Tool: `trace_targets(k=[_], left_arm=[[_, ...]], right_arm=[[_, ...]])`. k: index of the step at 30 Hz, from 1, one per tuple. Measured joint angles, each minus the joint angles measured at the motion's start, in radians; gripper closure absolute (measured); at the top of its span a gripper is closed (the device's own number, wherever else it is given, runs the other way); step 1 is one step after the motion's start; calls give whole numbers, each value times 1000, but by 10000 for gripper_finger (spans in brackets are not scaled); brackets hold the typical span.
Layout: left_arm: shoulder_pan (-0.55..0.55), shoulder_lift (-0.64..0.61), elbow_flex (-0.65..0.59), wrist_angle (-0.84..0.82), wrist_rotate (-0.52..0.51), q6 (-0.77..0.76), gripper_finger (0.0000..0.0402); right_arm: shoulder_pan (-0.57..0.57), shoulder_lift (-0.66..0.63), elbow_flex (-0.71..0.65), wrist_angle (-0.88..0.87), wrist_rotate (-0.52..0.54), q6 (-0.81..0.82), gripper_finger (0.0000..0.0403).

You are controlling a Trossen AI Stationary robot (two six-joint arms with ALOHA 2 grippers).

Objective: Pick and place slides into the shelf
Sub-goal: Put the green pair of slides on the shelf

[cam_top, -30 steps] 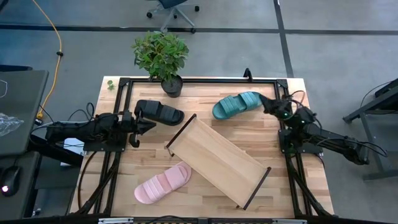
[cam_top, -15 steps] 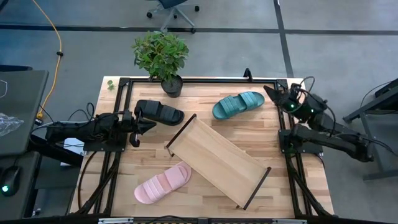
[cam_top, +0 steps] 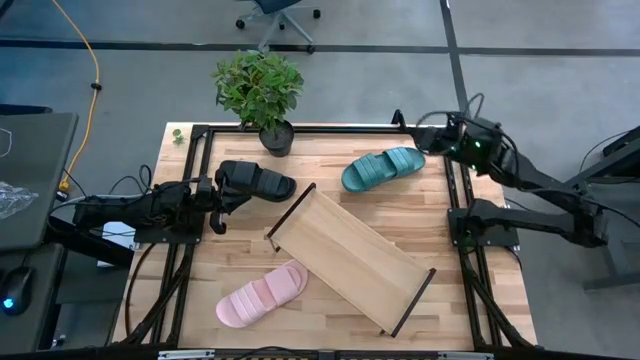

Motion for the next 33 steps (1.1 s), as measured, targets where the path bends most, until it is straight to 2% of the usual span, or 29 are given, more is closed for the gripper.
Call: trace_targets(k=[11, 17, 22, 26, 29, 33], left_arm=[[0, 0, 0, -3, 2, -2, 392], [0, 0, 0, -4, 7, -4, 392], [0, 0, 0, -5, 8, -26, 392], [0, 0, 0, -15, 8, -26, 391], [0, 0, 0, -38, 8, -27, 392], [0, 0, 0, -45, 8, -29, 391]], right_arm=[[-339, 221, 84, -24, -561, -145, 402], [-510, 281, 85, -31, -799, -217, 402], [-622, 328, 85, -51, -922, -266, 402], [-670, 396, 85, -96, -1034, -304, 394], [-676, 458, 85, -137, -1127, -338, 369], [-667, 533, 84, -182, -1155, -396, 324]])
